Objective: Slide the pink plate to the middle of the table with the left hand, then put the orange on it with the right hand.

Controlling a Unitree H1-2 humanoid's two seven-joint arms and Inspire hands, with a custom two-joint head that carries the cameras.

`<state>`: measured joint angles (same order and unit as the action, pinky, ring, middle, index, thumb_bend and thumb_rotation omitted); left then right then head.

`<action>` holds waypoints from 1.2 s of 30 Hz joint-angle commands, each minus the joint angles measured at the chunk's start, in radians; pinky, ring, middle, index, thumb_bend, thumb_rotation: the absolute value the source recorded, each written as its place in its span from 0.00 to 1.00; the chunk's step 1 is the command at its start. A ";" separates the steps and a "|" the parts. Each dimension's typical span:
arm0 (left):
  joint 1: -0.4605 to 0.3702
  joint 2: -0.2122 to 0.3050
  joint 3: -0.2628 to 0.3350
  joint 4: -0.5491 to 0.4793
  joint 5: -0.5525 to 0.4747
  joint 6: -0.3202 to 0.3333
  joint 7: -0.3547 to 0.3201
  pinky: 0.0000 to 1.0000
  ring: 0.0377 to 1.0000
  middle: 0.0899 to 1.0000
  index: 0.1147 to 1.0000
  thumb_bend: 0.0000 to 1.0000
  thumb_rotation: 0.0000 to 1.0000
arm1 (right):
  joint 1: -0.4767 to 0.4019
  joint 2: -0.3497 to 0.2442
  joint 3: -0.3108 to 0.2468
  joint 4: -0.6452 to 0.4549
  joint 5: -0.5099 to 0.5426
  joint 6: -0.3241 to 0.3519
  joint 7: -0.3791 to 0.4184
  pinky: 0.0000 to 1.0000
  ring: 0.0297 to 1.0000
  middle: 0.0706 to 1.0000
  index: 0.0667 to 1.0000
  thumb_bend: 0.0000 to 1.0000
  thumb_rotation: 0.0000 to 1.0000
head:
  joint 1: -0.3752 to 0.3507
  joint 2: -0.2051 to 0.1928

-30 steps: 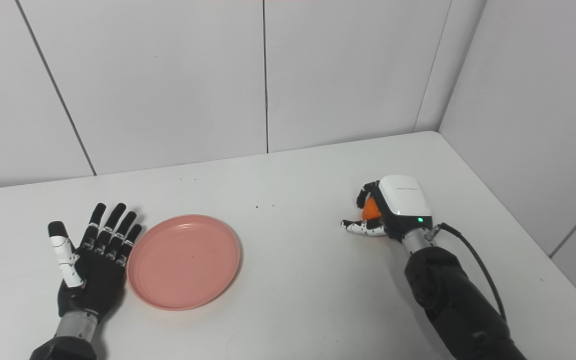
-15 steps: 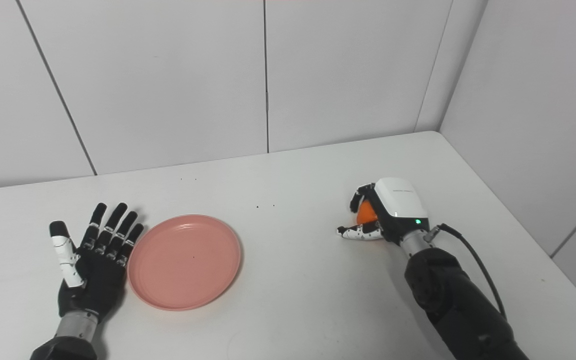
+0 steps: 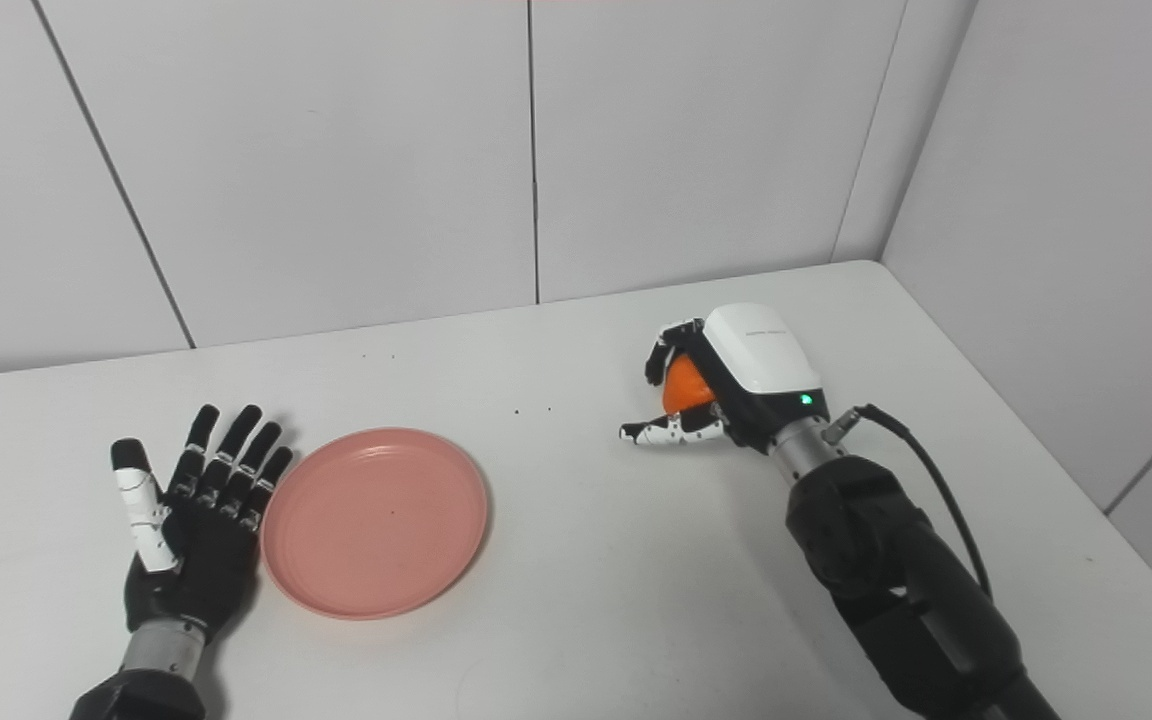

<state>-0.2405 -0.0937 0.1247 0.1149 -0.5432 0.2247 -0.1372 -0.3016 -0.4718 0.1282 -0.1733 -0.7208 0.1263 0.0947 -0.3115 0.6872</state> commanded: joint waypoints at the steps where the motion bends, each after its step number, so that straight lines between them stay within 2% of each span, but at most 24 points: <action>1: 0.045 -0.020 -0.008 0.032 0.026 0.070 0.052 0.93 0.89 0.87 1.00 0.87 0.79 | -0.057 0.005 -0.009 -0.054 -0.002 0.007 0.005 0.23 0.26 0.31 0.39 0.55 0.29 | 0.027 0.001; 7: 0.050 -0.046 -0.027 0.037 0.052 0.056 0.063 0.90 0.88 0.87 1.00 0.87 0.79 | -0.097 0.042 -0.006 -0.107 -0.006 0.013 0.064 0.22 0.24 0.30 0.36 0.55 0.29 | 0.088 0.003; 14: 0.059 -0.077 -0.034 0.036 0.068 0.046 0.067 0.96 0.90 0.87 1.00 0.87 0.80 | -0.148 0.080 0.004 -0.151 0.019 -0.023 0.098 0.23 0.25 0.30 0.37 0.55 0.27 | 0.148 0.003; 17: 0.062 -0.088 -0.034 0.041 0.077 0.035 0.069 0.96 0.89 0.86 1.00 0.87 0.79 | -0.165 0.104 0.024 -0.152 0.025 -0.045 0.093 0.22 0.25 0.29 0.36 0.55 0.27 | 0.166 0.004; 18: 0.063 -0.092 -0.036 0.043 0.084 0.029 0.070 0.95 0.89 0.86 1.00 0.88 0.79 | -0.170 0.111 0.032 -0.149 0.031 -0.057 0.089 0.22 0.24 0.29 0.42 0.51 0.17 | 0.182 0.004; 19: 0.063 -0.096 -0.038 0.046 0.089 0.024 0.071 0.94 0.89 0.86 1.00 0.88 0.79 | -0.174 0.121 0.043 -0.148 0.031 -0.061 0.090 0.22 0.24 0.29 0.43 0.51 0.16 | 0.184 0.004; 25: 0.071 -0.115 -0.054 0.055 0.109 0.002 0.068 0.93 0.91 0.88 1.00 0.88 0.80 | -0.182 0.157 0.105 -0.137 0.042 -0.099 0.097 0.20 0.23 0.28 0.44 0.51 0.15 | 0.235 0.001; 27: 0.074 -0.118 -0.056 0.055 0.109 -0.002 0.071 0.91 0.90 0.87 1.00 0.88 0.79 | -0.184 0.166 0.120 -0.130 0.039 -0.108 0.099 0.24 0.26 0.31 0.44 0.51 0.15 | 0.243 0.000; 33: 0.079 -0.116 -0.054 0.050 0.104 -0.001 0.073 0.91 0.90 0.87 1.00 0.89 0.79 | -0.197 0.191 0.154 -0.116 0.031 -0.106 0.124 0.28 0.31 0.35 0.44 0.51 0.15 | 0.250 0.000; 36: 0.081 -0.108 -0.052 0.047 0.102 -0.002 0.067 0.90 0.90 0.88 1.00 0.88 0.80 | -0.206 0.205 0.171 -0.102 0.017 -0.110 0.122 0.27 0.30 0.33 0.44 0.51 0.16 | 0.239 0.001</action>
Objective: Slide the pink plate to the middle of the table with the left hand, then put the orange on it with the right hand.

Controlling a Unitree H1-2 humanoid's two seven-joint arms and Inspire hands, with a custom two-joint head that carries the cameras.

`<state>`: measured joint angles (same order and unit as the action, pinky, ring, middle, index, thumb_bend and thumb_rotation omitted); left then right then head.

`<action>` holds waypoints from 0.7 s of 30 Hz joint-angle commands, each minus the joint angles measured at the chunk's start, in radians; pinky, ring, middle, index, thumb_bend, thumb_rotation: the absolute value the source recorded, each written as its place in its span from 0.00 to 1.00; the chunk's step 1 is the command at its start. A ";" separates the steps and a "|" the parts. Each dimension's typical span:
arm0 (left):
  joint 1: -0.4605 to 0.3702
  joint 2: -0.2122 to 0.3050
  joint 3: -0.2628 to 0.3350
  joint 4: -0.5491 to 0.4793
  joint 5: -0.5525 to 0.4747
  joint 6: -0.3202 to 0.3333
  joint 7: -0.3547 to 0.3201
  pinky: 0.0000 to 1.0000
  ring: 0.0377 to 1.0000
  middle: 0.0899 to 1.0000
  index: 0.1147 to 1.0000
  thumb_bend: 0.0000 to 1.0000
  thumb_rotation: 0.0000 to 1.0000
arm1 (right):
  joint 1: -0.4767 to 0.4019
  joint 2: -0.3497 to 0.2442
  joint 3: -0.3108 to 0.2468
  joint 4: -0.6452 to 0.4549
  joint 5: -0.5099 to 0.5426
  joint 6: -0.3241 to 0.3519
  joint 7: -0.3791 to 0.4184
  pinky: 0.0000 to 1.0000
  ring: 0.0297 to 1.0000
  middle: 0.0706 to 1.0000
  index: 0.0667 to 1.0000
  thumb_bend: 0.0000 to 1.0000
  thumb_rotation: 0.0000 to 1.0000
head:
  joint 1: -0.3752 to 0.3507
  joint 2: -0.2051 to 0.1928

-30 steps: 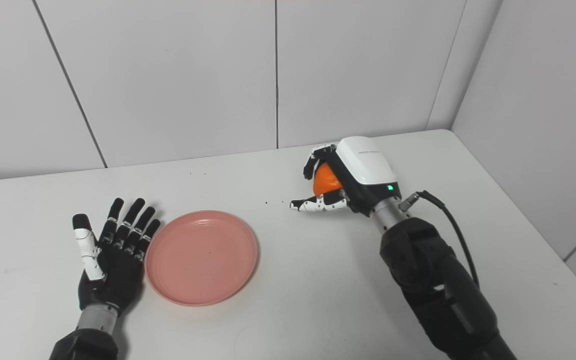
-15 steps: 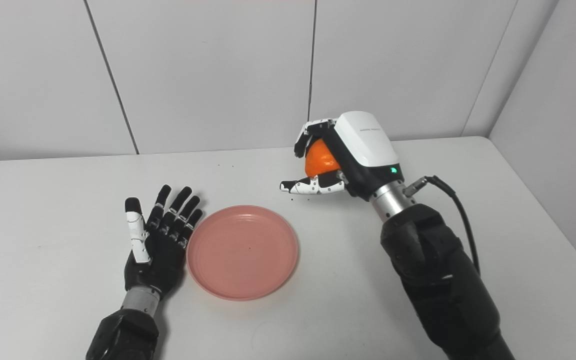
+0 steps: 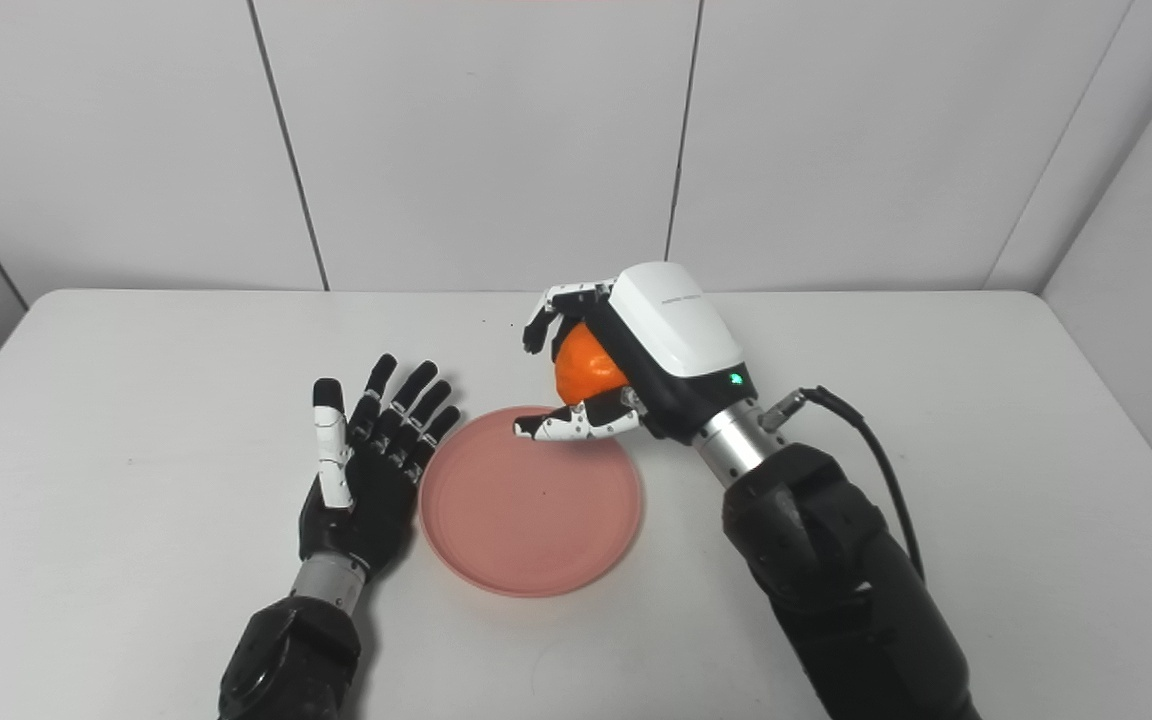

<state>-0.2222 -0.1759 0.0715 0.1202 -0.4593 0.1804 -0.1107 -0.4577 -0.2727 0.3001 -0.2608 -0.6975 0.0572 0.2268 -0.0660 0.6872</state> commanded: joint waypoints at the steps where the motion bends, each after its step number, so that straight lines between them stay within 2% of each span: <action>1: 0.062 -0.024 0.003 0.042 0.016 0.043 0.039 0.90 0.90 0.88 1.00 0.88 0.80 | -0.051 0.011 0.005 -0.011 -0.010 -0.042 -0.010 0.27 0.29 0.33 0.44 0.51 0.16 | -0.008 0.001; 11: 0.055 -0.013 0.014 0.040 0.011 0.056 0.043 0.89 0.88 0.87 1.00 0.88 0.79 | -0.056 0.041 0.073 0.076 -0.027 -0.090 -0.020 0.24 0.27 0.31 0.44 0.50 0.16 | -0.031 0.002; 14: 0.053 -0.010 0.013 0.044 0.014 0.054 0.040 0.90 0.89 0.87 1.00 0.88 0.80 | -0.054 0.048 0.086 0.132 -0.036 -0.108 -0.035 0.23 0.26 0.29 0.44 0.50 0.16 | -0.033 0.002; 21: 0.046 -0.005 0.015 0.047 0.014 0.056 0.040 0.91 0.89 0.88 1.00 0.87 0.79 | -0.066 0.053 0.116 0.294 -0.045 -0.164 -0.069 0.26 0.29 0.33 0.44 0.50 0.16 | -0.043 0.003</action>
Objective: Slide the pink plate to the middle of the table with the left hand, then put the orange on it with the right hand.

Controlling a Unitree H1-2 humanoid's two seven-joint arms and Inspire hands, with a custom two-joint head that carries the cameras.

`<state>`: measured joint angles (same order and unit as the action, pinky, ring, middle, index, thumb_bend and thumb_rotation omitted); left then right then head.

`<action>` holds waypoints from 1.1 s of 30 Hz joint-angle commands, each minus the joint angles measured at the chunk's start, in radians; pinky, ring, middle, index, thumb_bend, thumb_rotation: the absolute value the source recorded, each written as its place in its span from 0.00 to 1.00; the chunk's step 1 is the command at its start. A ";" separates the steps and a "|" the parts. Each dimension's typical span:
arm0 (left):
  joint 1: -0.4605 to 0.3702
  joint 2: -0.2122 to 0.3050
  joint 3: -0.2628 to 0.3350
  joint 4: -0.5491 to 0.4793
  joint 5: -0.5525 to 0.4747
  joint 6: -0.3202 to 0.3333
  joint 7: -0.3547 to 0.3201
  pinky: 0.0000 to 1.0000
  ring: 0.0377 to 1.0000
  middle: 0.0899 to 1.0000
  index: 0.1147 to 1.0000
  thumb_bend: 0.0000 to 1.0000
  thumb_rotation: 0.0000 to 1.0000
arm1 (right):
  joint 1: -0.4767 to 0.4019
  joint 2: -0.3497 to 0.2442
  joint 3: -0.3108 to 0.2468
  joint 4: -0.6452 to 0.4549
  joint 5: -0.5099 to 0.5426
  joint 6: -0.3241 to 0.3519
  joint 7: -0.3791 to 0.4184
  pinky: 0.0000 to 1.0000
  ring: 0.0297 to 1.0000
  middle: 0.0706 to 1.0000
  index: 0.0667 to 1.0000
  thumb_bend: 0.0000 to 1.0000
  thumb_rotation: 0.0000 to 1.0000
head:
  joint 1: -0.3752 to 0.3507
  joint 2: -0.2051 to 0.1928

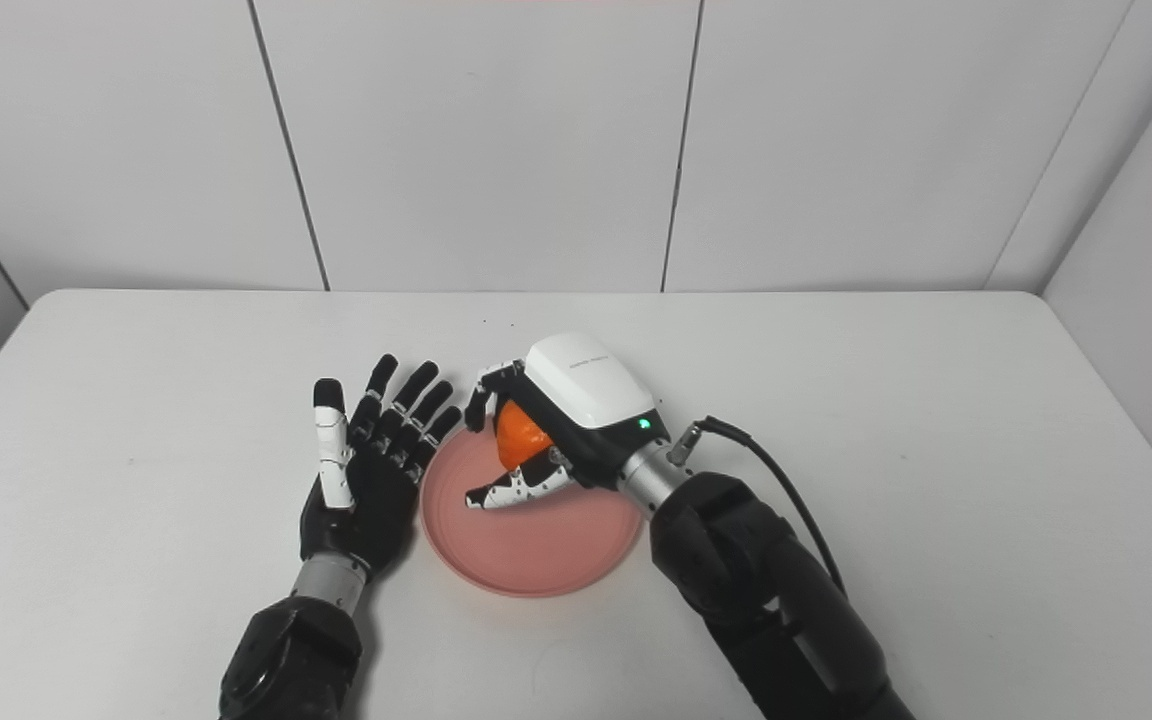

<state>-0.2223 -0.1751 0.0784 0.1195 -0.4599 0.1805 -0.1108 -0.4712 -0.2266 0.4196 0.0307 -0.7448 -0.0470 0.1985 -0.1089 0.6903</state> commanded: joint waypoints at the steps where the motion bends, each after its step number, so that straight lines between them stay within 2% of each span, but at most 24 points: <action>1: 0.046 -0.006 0.007 0.048 0.015 0.056 0.039 0.91 0.89 0.88 1.00 0.87 0.80 | -0.055 0.008 0.000 0.025 0.002 -0.069 -0.046 0.26 0.29 0.33 0.44 0.50 0.16 | -0.001 0.001; 6: 0.045 -0.005 0.004 0.042 0.014 0.065 0.038 0.91 0.90 0.88 1.00 0.86 0.80 | -0.062 0.012 0.013 0.085 -0.005 -0.087 -0.061 0.29 0.32 0.36 0.44 0.50 0.16 | -0.002 0.005; 22: 0.040 -0.003 0.000 0.053 0.012 0.068 0.034 0.91 0.92 0.90 1.00 0.86 0.80 | -0.043 0.010 0.008 0.061 0.038 -0.095 -0.029 0.28 0.31 0.35 0.44 0.51 0.18 | -0.007 0.006; 26: 0.043 -0.004 0.002 0.048 0.009 0.076 0.037 0.90 0.92 0.87 1.00 0.87 0.79 | -0.036 -0.001 0.007 0.049 0.050 -0.119 -0.037 0.34 0.35 0.39 0.44 0.51 0.18 | -0.007 0.010; 27: 0.044 -0.003 0.001 0.046 0.011 0.075 0.038 0.89 0.91 0.87 1.00 0.86 0.79 | -0.035 -0.003 0.006 0.049 0.053 -0.128 -0.041 0.36 0.38 0.42 0.46 0.68 0.45 | -0.008 0.010; 28: 0.045 -0.003 0.001 0.046 0.013 0.076 0.040 0.88 0.91 0.87 1.00 0.86 0.79 | -0.035 -0.006 0.005 0.050 0.055 -0.136 -0.043 0.37 0.40 0.44 0.48 0.74 0.56 | -0.008 0.010; 30: 0.046 -0.003 0.000 0.045 0.013 0.076 0.041 0.88 0.91 0.88 1.00 0.86 0.79 | -0.036 -0.009 0.005 0.053 0.056 -0.146 -0.045 0.43 0.47 0.49 0.54 0.83 0.71 | -0.008 0.010; 31: 0.046 -0.003 0.001 0.044 0.012 0.077 0.041 0.88 0.91 0.88 1.00 0.86 0.79 | -0.037 -0.012 0.008 0.054 0.056 -0.146 -0.035 0.44 0.47 0.49 0.54 0.83 0.71 | -0.008 0.010; 33: 0.047 -0.002 0.002 0.043 0.010 0.080 0.041 0.87 0.91 0.88 1.00 0.86 0.78 | -0.039 -0.017 0.012 0.055 0.058 -0.145 -0.016 0.54 0.56 0.56 0.58 0.87 0.79 | -0.008 0.010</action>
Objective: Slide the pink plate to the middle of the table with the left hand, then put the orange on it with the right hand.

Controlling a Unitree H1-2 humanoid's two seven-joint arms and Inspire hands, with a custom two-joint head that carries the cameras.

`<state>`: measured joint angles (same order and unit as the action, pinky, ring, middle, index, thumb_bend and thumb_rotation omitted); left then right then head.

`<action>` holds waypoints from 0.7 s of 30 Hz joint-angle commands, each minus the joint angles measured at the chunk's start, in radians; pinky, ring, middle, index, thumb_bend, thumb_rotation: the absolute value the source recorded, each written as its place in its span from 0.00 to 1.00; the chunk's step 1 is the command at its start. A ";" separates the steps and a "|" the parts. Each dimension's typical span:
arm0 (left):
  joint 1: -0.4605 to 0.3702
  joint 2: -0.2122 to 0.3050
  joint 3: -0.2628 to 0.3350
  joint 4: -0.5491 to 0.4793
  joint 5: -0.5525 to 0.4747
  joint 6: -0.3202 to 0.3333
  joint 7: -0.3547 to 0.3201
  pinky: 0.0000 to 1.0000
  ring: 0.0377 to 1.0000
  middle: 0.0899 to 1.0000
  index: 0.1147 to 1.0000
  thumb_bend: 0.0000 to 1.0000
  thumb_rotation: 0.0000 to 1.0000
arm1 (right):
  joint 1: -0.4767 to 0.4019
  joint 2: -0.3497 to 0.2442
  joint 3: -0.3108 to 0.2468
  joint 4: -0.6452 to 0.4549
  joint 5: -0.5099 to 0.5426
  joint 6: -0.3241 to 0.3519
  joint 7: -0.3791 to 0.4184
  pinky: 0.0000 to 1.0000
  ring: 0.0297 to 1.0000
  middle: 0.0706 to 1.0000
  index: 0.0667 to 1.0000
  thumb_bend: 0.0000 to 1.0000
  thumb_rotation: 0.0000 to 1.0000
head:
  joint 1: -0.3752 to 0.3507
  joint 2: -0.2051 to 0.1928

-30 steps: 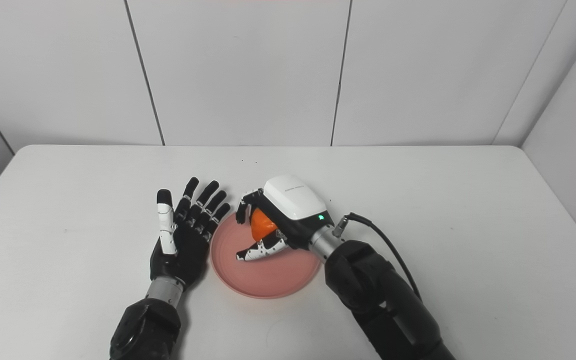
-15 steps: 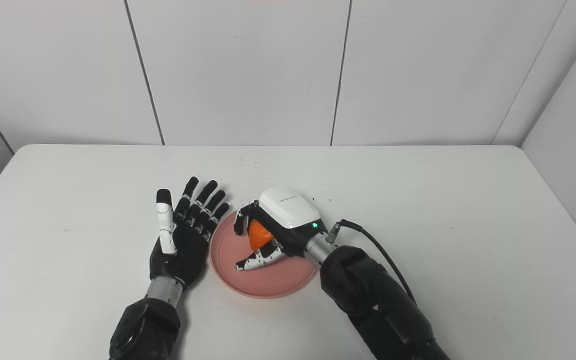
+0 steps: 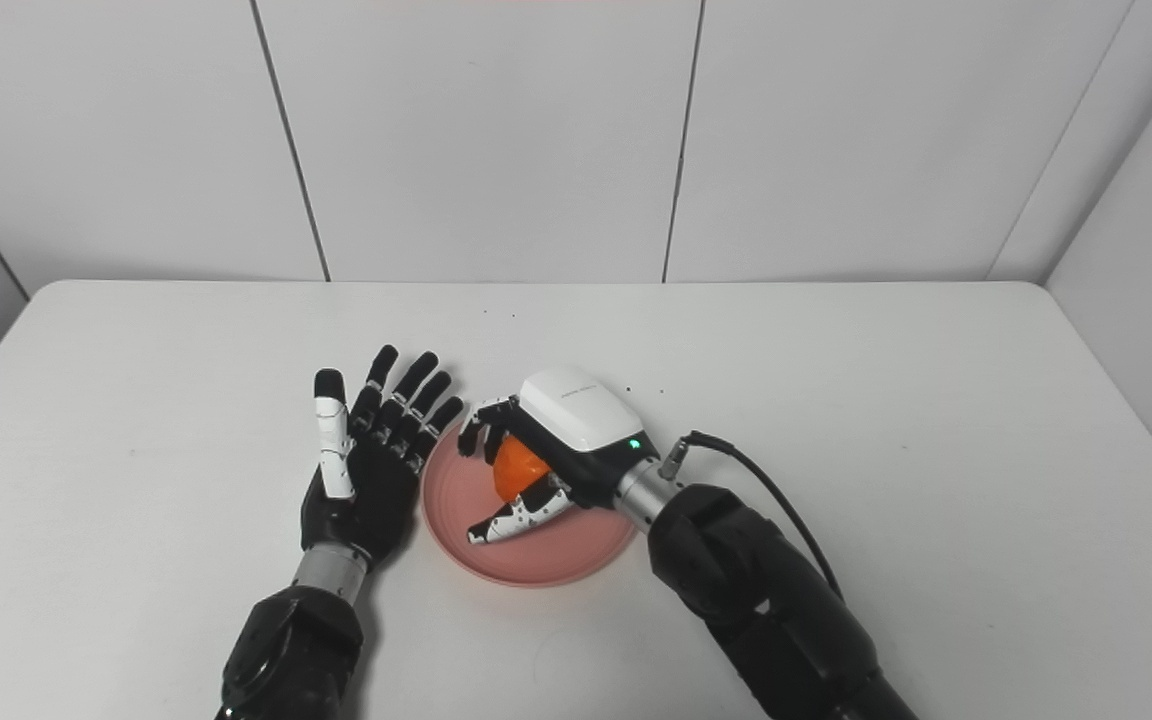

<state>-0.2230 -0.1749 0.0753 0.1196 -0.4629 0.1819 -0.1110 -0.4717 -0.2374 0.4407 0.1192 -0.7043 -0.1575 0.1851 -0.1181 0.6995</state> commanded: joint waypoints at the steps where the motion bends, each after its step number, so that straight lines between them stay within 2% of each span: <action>1: 0.047 -0.003 0.006 0.042 0.011 0.080 0.042 0.88 0.91 0.88 1.00 0.87 0.78 | -0.040 -0.009 -0.008 -0.033 0.018 -0.034 0.006 0.59 0.62 0.61 0.61 0.89 0.83 | -0.002 0.003; 4: 0.048 -0.004 0.008 0.041 0.010 0.082 0.043 0.89 0.90 0.87 0.99 0.87 0.77 | -0.039 -0.011 -0.008 -0.030 0.017 -0.036 0.015 0.65 0.70 0.70 0.64 0.91 0.87 | -0.002 0.003; 5: 0.048 -0.003 0.007 0.039 0.011 0.083 0.044 0.89 0.90 0.88 1.00 0.87 0.78 | -0.037 -0.010 -0.011 -0.030 0.019 -0.037 0.016 0.69 0.74 0.76 0.66 0.92 0.88 | -0.002 0.003; 8: 0.049 -0.003 0.008 0.038 0.012 0.084 0.045 0.89 0.90 0.89 1.00 0.86 0.78 | -0.033 -0.008 -0.018 -0.029 0.025 -0.042 0.012 0.73 0.79 0.82 0.67 0.92 0.88 | -0.002 0.003; 13: 0.050 -0.001 0.007 0.037 0.009 0.080 0.037 0.89 0.90 0.89 1.00 0.86 0.79 | -0.033 -0.012 -0.028 -0.045 0.032 -0.038 0.011 0.76 0.81 0.85 0.70 0.88 0.87 | -0.002 0.006; 21: 0.051 -0.003 0.005 0.041 0.010 0.070 0.032 0.90 0.93 0.92 1.00 0.86 0.79 | -0.036 -0.014 -0.065 -0.059 0.045 -0.063 -0.029 0.72 0.79 0.84 0.68 0.84 0.86 | 0.003 0.005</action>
<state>-0.2228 -0.1747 0.0764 0.1182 -0.4643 0.1844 -0.1116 -0.4708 -0.2448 0.3997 0.0987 -0.6748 -0.1721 0.1924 -0.1166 0.7041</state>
